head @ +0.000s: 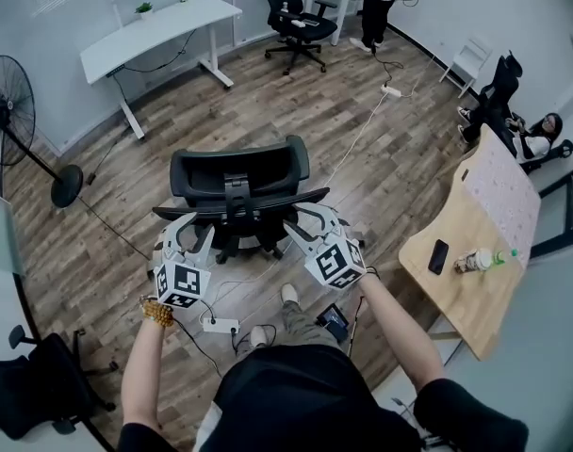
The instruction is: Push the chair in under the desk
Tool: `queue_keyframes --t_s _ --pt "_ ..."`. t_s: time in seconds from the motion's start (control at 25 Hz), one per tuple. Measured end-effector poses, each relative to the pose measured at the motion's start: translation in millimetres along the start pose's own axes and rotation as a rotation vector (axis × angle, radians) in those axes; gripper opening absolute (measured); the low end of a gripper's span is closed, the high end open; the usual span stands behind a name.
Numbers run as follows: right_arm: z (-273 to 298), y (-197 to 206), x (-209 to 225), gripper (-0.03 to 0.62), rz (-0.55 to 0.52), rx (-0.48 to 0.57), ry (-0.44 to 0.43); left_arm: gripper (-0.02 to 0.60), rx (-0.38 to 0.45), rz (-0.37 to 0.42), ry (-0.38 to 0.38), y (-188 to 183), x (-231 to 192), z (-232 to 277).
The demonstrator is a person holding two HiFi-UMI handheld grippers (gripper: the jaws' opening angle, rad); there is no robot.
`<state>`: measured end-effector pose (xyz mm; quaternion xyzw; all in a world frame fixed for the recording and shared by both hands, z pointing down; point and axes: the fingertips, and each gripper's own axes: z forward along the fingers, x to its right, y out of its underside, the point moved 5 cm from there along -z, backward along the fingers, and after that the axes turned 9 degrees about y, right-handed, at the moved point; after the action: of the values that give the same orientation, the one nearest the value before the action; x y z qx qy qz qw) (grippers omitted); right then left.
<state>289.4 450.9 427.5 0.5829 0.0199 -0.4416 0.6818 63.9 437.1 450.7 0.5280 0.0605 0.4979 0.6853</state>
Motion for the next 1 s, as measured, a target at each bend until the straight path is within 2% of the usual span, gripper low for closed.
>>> queue_keyframes --t_s 0.12,0.36,0.72,0.88,1.0 --pt "13 11 -1 0.158 -0.08 -0.03 -0.061 0.175 -0.062 0.046 0.041 12 -4 12" --pt "35 35 1 0.167 -0.165 -0.084 -0.146 0.207 -0.169 0.147 0.098 30 -5 33" --pt "69 62 4 0.181 -0.266 -0.143 -0.296 0.239 -0.343 0.241 0.228 64 -19 63" --pt "80 76 1 0.19 -0.314 -0.153 -0.365 0.241 -0.412 0.256 0.265 78 -23 73" --pt "88 82 -1 0.189 -0.356 -0.158 -0.41 0.241 -0.456 0.298 0.302 84 -23 77"
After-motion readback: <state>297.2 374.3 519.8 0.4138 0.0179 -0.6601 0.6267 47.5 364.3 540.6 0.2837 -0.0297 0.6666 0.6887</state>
